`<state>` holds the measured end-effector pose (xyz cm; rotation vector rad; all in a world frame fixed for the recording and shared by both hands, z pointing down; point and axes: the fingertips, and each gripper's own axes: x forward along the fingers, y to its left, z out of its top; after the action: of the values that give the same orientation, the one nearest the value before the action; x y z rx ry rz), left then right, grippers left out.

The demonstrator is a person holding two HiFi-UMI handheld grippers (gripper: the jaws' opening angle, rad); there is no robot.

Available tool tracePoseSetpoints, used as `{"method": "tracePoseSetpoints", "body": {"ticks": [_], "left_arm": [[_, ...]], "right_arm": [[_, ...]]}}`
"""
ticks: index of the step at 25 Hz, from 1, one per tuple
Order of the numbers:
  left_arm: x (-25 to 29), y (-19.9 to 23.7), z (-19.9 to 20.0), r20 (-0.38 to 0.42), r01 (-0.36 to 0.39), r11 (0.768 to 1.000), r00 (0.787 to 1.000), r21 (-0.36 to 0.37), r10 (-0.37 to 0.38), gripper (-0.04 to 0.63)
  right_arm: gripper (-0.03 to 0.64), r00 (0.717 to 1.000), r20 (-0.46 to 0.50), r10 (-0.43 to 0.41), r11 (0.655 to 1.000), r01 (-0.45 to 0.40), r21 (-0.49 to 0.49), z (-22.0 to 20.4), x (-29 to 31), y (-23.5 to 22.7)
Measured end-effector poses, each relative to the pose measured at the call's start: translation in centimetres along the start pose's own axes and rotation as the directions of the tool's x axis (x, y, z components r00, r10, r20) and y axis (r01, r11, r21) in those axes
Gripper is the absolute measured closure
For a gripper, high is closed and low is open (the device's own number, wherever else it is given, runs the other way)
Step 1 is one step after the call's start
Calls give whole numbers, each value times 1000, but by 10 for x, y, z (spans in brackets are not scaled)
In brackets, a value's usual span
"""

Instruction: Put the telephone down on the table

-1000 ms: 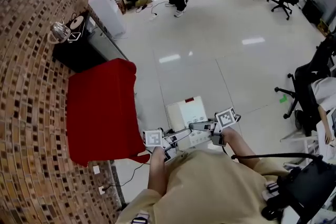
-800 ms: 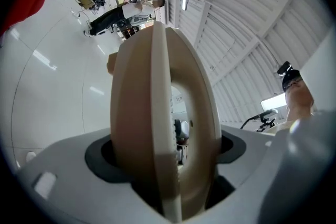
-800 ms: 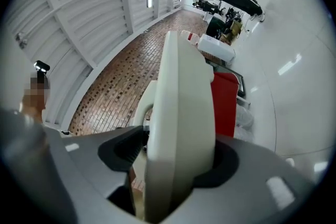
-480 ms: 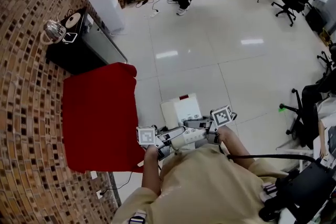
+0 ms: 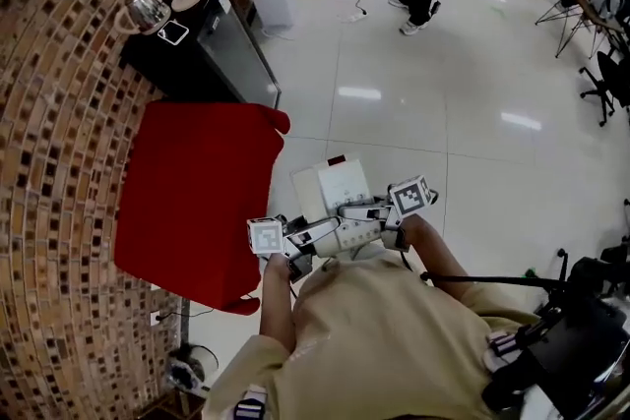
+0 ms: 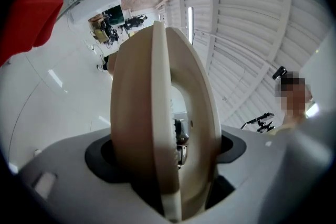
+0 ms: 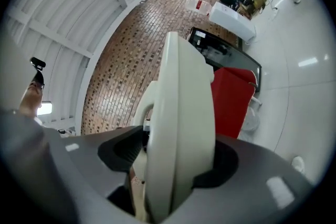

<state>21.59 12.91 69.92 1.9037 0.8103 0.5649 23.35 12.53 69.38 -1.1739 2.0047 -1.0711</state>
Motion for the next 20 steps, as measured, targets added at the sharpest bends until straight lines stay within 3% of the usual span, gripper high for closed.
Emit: {"method": "tracePoseSetpoints", "body": {"ticks": [2,4,5,8,10,15,18,20], "left_arm": [[1,-4,30,70,-8,1000,998,-9,9,167],[-6,8,49,137,-27,998,990,-57,34,167],[-9,12,60,162,-38,998,986,-46,45,167],[-24,20,92,206,-90,991,976,96,68,167],[-44,35,98,251,-124,988,963,97,96,167],[-118,67,103,367,-220,975,909,23,196,167],[-170,76,110,425,-267,964,873,10,237,167],[-202,79,117,467,-273,962,852,10,237,167]], "right_arm": [[337,998,-43,39,996,-36,80,20,9,-13],[337,993,-96,74,995,-66,76,40,21,-20],[337,988,-122,90,994,-81,72,49,28,-25],[337,972,-186,146,986,-128,103,62,54,-47],[337,955,-243,172,985,-163,58,65,76,-57],[334,899,-361,248,969,-234,82,57,149,-70],[334,868,-405,287,952,-211,223,40,201,-80],[330,842,-446,303,950,-228,215,38,237,-79]]}}
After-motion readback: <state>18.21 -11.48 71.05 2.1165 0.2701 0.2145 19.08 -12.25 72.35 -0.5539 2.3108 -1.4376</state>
